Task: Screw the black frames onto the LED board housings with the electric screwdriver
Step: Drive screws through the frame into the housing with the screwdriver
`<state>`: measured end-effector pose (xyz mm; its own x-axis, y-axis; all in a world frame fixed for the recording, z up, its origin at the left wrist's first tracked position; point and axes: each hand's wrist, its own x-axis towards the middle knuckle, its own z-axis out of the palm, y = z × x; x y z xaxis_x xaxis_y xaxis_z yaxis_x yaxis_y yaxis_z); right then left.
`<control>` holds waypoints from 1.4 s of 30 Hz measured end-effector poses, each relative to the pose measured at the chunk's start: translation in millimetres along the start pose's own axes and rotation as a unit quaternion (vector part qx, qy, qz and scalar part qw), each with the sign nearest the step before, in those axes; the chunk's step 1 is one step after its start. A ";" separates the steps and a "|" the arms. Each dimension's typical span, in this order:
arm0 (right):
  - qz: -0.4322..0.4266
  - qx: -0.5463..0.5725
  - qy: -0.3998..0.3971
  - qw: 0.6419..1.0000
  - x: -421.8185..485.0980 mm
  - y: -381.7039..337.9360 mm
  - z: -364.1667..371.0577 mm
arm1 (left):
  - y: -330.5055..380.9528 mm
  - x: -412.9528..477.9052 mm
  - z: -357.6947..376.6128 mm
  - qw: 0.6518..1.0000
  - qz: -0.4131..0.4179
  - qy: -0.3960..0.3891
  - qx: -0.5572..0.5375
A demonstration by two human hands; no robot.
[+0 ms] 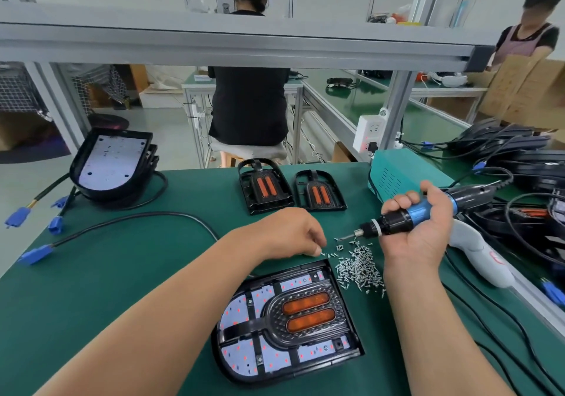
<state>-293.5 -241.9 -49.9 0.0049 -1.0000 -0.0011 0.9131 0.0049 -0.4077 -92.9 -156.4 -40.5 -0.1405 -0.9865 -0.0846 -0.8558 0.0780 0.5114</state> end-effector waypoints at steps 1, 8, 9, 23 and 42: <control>0.002 -0.003 0.000 1.000 0.3 0.2 -0.3 | -0.7 3.9 1.2 1.000 0.004 -0.002 0.001; 0.000 -0.014 0.005 1.000 1.7 0.3 -3.3 | -7.3 13.8 8.2 1.000 0.013 0.002 0.020; -0.001 -0.014 0.003 1.000 1.6 0.4 -3.6 | -7.3 13.7 8.4 1.000 0.012 0.001 0.020; 0.000 -0.017 0.002 1.000 0.1 1.5 0.4 | 0.0 8.9 8.8 0.998 -0.008 -0.049 0.049; 0.034 -0.071 -0.084 0.993 -30.9 45.3 17.9 | -35.4 -63.1 17.0 0.947 -0.033 0.058 -0.315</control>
<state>-244.9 -210.8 -52.0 0.1445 -0.9828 0.1148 0.8411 0.0609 -0.5374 -62.2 -94.5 -67.8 -0.0097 -0.9982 -0.0584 -0.3895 -0.0500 0.9197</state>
